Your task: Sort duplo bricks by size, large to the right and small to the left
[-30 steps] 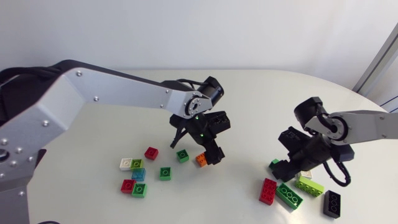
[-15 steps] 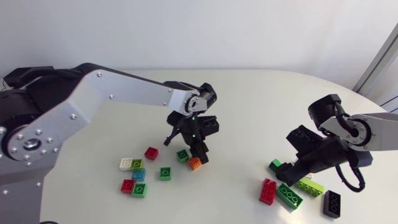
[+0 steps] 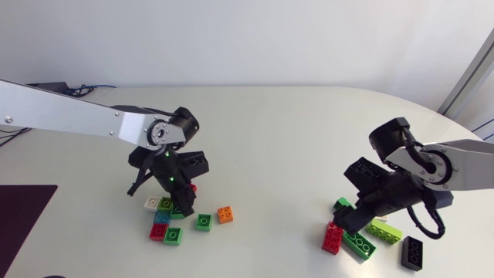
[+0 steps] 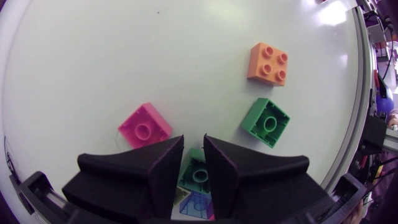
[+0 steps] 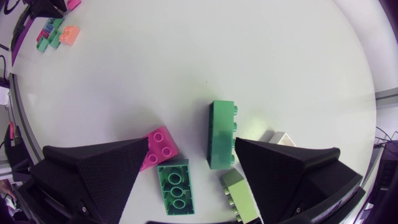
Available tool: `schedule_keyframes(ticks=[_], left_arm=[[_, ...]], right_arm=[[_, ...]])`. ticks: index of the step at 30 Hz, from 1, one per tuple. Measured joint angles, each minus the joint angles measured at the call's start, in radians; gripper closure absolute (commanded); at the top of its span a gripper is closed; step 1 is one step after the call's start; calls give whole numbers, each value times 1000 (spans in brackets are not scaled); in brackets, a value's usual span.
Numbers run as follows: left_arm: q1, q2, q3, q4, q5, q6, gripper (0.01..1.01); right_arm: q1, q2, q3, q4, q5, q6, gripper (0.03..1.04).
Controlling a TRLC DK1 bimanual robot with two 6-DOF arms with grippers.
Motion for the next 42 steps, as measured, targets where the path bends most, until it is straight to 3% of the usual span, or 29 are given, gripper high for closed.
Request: schedule_keyframes(ticks=[3, 5, 8, 11, 15, 18, 25, 36, 37, 38, 39, 40, 42], left_arm=[[-39, -32, 32, 2, 10, -17, 738], [-93, -38, 57, 12, 23, -35, 584], [-188, -29, 87, 24, 47, -61, 449], [-261, 3, 110, 43, 66, -83, 448], [-302, 61, 123, 50, 73, -100, 654], [-298, 97, 123, 50, 72, -106, 767], [-251, 94, 81, 57, 72, -101, 770], [-43, -66, -140, 43, 56, 1, 767], [-37, -81, -140, 38, 53, 1, 739], [-35, -97, -138, 37, 53, 1, 646], [-35, -117, -133, 26, 53, 0, 528], [-39, -137, -129, 17, 53, 0, 343], [-56, -191, -121, 3, 53, -6, 123]], right_arm=[[12, 0, 0, 0, 0, 3, 66], [13, 0, 0, 0, 0, 7, 66], [13, -6, 0, -3, 0, 8, 66], [9, -28, 0, -13, 1, 7, 66], [-13, -52, 0, -24, 1, 0, 66], [-23, -64, -6, -27, 1, -5, 66], [-23, -68, -23, -35, 1, -5, 66], [17, -68, -24, -34, 1, 0, 66], [25, -68, -24, -34, 1, 2, 66], [33, -68, -24, -34, 0, 4, 66], [40, -68, -24, -34, 0, 9, 66], [43, -68, -24, -35, 0, 14, 66], [45, -80, -24, -37, 0, 18, 66]])
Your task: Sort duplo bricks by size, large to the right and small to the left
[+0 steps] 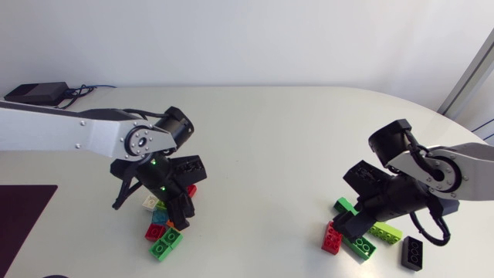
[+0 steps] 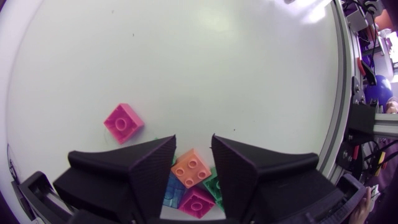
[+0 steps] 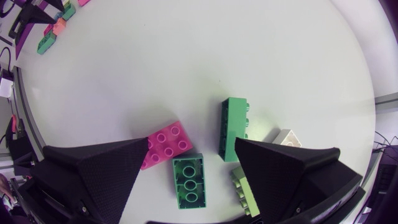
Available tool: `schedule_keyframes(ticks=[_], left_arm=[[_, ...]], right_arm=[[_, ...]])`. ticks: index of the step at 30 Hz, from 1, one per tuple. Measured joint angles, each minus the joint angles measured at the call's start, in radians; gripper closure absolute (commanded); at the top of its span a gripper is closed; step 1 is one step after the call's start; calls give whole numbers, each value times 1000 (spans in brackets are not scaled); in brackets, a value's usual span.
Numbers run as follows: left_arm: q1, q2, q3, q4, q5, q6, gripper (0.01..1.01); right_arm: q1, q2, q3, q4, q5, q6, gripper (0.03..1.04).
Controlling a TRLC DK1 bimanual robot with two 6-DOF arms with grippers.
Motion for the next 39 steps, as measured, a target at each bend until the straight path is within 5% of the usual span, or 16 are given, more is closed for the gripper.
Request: schedule_keyframes(ticks=[6, 13, 28, 39], left_arm=[[-56, -195, 3, -11, 1, -58, 66], [-32, -372, -67, -12, 1, -108, 51], [285, -771, -91, -8, -85, -232, 51], [395, -1012, -168, -97, -155, -305, 44]], right_arm=[[26, -64, -17, -6, 2, 0, 66], [76, -81, -51, -10, 44, 4, 67], [-90, -432, 26, -62, 237, 22, 66], [-179, -608, 60, -108, 272, 27, 67]])
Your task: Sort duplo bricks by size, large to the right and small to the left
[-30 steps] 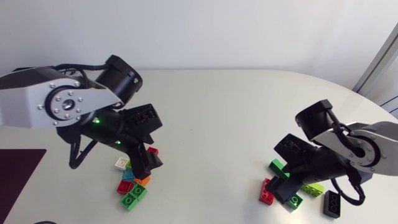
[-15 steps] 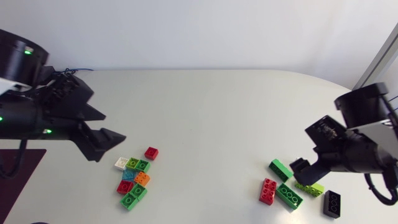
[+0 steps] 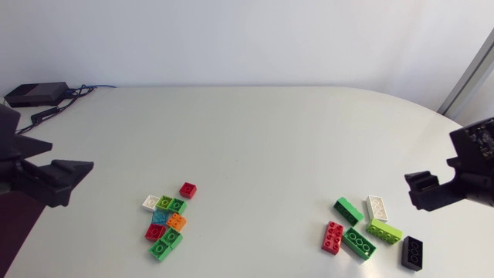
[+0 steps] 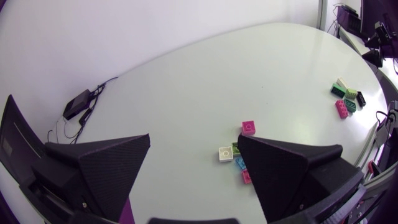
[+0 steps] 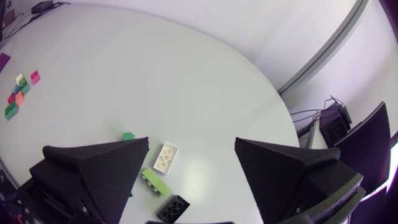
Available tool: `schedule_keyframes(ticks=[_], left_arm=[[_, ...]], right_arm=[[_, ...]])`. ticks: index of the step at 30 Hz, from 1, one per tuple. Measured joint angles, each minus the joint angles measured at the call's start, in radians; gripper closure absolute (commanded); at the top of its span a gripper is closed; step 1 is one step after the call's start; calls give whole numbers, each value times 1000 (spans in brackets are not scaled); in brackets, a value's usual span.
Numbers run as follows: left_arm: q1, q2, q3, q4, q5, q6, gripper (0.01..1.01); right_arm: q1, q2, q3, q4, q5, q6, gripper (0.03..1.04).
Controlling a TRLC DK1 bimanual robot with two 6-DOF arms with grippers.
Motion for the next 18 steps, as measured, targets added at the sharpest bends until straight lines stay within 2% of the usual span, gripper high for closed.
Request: schedule_keyframes(ticks=[7, 14, 18], left_arm=[[6, -167, -93, 23, -93, -62, 44], [25, -274, -124, 26, -108, -64, 44], [48, -336, -155, 35, -111, -57, 44]], right_arm=[[-6, -142, -2, 2, 18, 8, 67], [-6, -205, -58, 7, 70, 5, 67], [-13, -262, -85, 59, 99, -20, 67]])
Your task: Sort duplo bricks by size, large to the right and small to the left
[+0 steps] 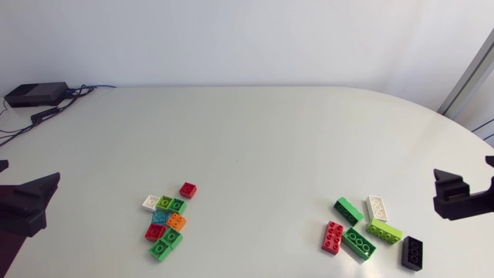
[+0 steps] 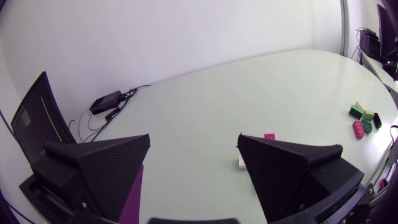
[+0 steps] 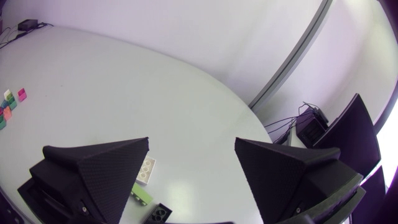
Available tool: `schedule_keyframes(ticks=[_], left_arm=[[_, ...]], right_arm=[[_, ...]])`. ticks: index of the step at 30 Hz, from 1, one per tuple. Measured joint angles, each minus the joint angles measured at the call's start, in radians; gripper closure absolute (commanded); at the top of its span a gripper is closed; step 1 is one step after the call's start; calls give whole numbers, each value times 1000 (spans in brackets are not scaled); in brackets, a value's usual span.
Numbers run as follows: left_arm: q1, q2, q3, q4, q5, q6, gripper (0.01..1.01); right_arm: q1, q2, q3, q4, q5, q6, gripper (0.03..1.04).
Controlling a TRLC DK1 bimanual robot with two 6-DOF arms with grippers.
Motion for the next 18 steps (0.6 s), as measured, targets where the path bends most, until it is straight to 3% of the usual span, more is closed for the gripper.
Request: schedule_keyframes(ticks=[18], left_arm=[[96, -248, -77, 66, 27, -52, 44]], right_arm=[[-1, -253, -134, 151, 4, -15, 67]])
